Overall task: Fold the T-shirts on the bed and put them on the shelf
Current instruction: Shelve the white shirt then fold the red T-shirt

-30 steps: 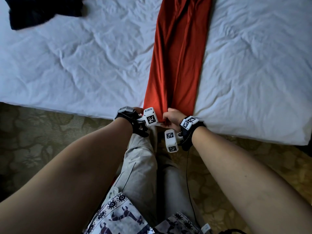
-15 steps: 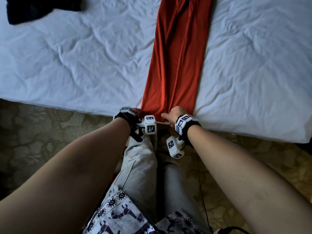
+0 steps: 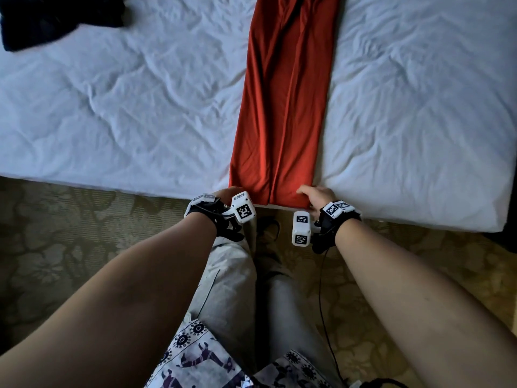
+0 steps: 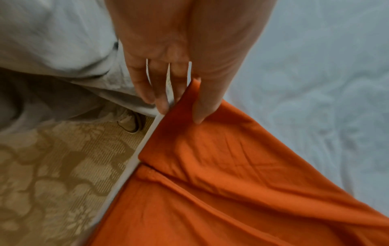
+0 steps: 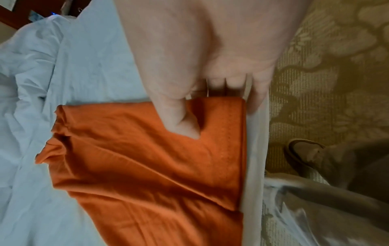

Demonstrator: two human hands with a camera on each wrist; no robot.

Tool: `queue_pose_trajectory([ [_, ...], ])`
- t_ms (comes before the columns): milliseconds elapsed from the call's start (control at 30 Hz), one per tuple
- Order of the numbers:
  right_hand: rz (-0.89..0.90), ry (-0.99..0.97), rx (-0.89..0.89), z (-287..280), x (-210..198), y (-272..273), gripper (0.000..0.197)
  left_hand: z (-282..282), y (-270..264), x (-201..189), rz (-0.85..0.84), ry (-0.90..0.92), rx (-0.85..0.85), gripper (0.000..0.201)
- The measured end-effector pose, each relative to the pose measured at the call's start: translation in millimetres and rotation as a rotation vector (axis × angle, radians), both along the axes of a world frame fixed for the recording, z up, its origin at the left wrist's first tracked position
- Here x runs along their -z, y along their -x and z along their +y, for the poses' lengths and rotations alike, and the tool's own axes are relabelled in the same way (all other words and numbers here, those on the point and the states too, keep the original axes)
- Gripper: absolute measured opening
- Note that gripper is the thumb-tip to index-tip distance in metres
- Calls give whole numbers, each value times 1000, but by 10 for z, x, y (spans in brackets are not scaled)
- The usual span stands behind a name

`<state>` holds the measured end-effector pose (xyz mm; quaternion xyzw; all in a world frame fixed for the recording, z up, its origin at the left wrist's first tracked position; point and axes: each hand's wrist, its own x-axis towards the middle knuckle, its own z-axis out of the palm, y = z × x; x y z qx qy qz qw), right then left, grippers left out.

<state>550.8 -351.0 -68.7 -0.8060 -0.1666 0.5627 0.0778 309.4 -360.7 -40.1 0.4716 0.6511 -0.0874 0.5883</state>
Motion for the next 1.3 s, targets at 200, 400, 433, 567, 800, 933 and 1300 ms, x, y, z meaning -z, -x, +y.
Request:
queue_pose_trajectory([
  [200, 90, 15, 78, -94, 58, 33, 30, -36, 146, 195, 65, 49, 421, 96],
  [400, -294, 110, -376, -34, 98, -85, 61, 168, 53, 13, 206, 51, 454, 89],
  [433, -340, 27, -345, 32, 8, -75, 48, 250, 44, -48, 246, 60, 450, 71],
  [567, -184, -207, -110, 322, -151, 47, 10, 599, 22, -156, 275, 23, 238, 32],
  [800, 340, -188, 161, 895, -209, 416, 9, 1300, -126, -96, -76, 124, -870, 20],
  [933, 365, -206, 156, 1329, -230, 524, 9, 1737, -126, -158, -154, 99, -912, 18],
  [1300, 249, -285, 106, 2808, -238, 393, 15, 3318, -217, -91, -200, 0, -814, 11],
])
